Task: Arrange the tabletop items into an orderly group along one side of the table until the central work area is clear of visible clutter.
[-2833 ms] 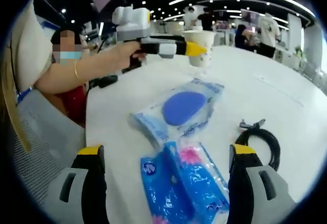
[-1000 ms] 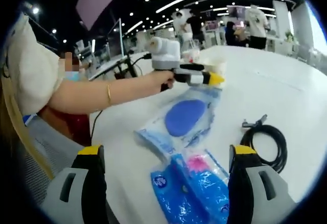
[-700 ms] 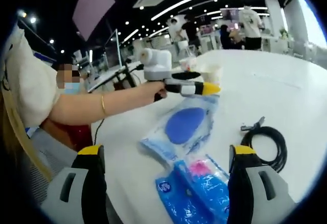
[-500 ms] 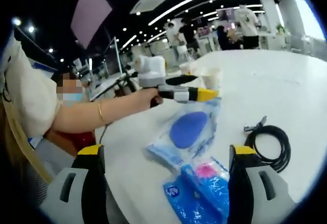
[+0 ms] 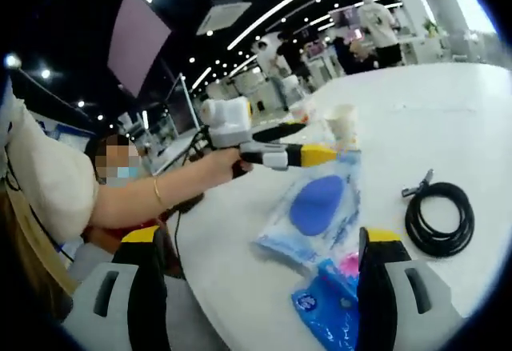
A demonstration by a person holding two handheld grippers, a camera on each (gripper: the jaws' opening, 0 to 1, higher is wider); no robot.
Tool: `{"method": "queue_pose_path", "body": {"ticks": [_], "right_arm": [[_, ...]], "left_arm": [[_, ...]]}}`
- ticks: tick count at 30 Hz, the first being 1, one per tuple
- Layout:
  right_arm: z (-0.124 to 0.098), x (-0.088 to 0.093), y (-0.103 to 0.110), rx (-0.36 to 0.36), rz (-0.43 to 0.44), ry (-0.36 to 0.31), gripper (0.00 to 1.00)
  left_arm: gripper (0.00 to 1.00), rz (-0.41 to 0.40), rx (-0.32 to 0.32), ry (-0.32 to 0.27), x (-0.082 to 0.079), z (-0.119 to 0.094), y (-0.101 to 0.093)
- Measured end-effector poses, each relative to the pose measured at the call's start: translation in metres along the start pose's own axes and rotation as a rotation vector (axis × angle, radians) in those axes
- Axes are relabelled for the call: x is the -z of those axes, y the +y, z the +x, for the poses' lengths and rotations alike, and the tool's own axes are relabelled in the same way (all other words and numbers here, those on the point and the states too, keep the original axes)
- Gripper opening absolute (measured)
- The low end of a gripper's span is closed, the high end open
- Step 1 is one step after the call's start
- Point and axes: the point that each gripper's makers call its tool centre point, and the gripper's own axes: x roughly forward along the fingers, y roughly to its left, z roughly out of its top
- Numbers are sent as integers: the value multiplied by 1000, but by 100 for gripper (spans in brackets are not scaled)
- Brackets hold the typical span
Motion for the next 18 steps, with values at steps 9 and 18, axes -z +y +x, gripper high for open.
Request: {"method": "queue_pose_path", "body": {"ticks": [9,18], "right_arm": [[7,13,15,-11,71,34,95],[20,32,21,1,169,96,91]], "left_arm": [[91,40,87,42,6,-8,-8],[83,51,113,82,18,-6,-5]]}}
